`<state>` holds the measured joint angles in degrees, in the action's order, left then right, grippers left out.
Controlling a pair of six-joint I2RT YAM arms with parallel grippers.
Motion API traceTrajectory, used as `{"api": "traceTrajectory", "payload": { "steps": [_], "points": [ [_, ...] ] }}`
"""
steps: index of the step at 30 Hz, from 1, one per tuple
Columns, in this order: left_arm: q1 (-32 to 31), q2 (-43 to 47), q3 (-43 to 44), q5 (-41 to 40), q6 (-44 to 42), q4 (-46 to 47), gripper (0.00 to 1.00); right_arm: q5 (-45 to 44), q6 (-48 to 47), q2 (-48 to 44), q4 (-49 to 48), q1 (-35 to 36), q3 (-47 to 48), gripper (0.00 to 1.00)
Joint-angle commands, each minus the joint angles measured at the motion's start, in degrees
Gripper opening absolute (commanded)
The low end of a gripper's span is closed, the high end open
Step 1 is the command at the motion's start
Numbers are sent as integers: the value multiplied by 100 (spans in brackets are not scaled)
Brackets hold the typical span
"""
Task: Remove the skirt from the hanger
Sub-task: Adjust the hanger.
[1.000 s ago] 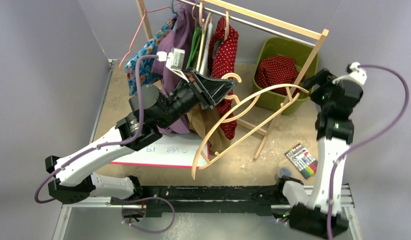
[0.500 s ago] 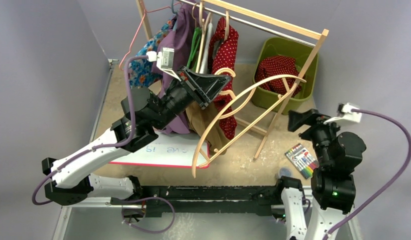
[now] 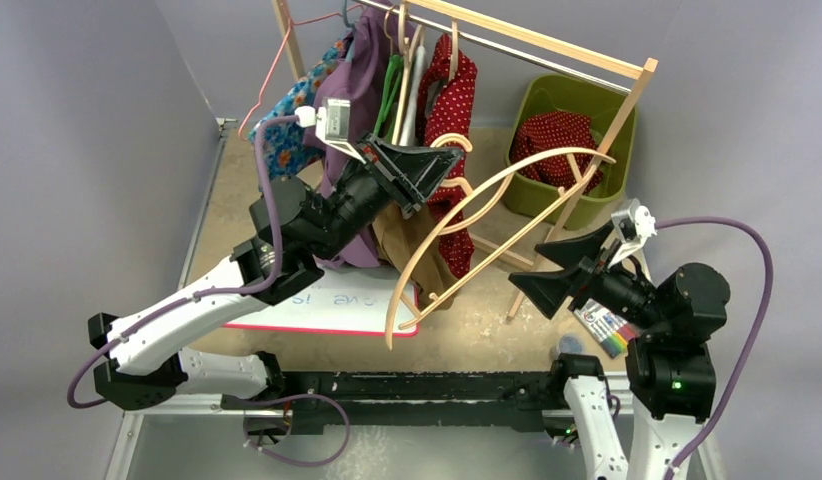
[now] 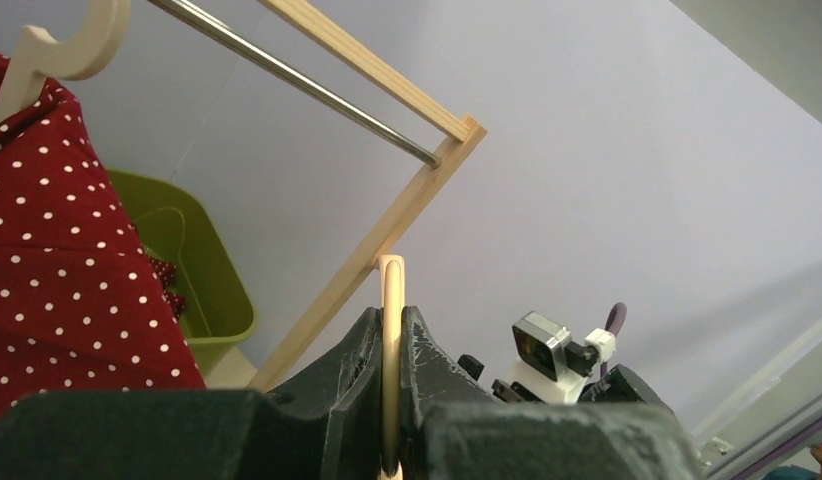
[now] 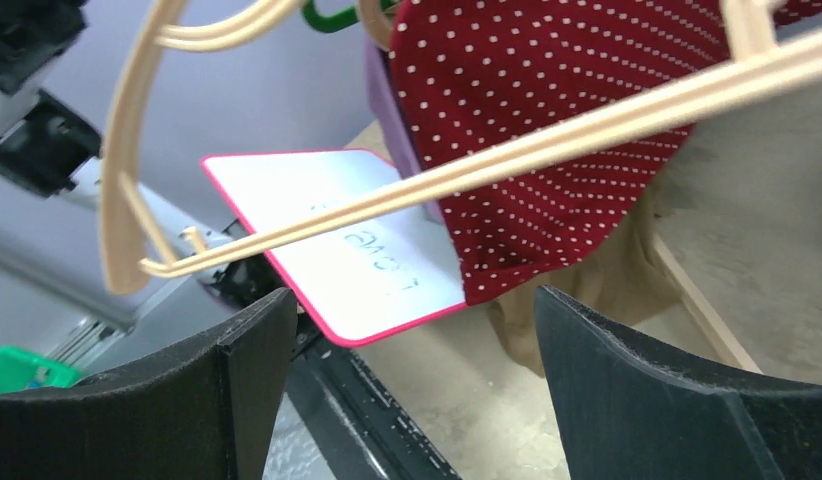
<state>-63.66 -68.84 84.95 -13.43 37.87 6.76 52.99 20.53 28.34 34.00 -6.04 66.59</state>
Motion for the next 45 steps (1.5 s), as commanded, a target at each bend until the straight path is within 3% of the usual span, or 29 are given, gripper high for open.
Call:
{"api": "traceTrajectory", "payload": {
  "steps": [1, 11, 19, 35, 45],
  "points": [
    [14, 166, -219, -243, -38, 598, 0, 901, 616, 168, -930, 32, -301, 89],
    [17, 566, -527, -387, -45, 532, 0, 730, 1895, 302, -2292, 69, -984, 88],
    [11, 1002, -655, -515, -192, 182, 0, 432, 1794, 587, -2247, 74, -952, 89],
    [11, 222, -399, -622, -237, 949, 0, -392, 4052, 563, -3593, 73, -1211, 81],
    [11, 102, -392, -516, -22, 1218, 0, -866, 3923, 793, -2871, 69, -992, 66]
  ]
}}
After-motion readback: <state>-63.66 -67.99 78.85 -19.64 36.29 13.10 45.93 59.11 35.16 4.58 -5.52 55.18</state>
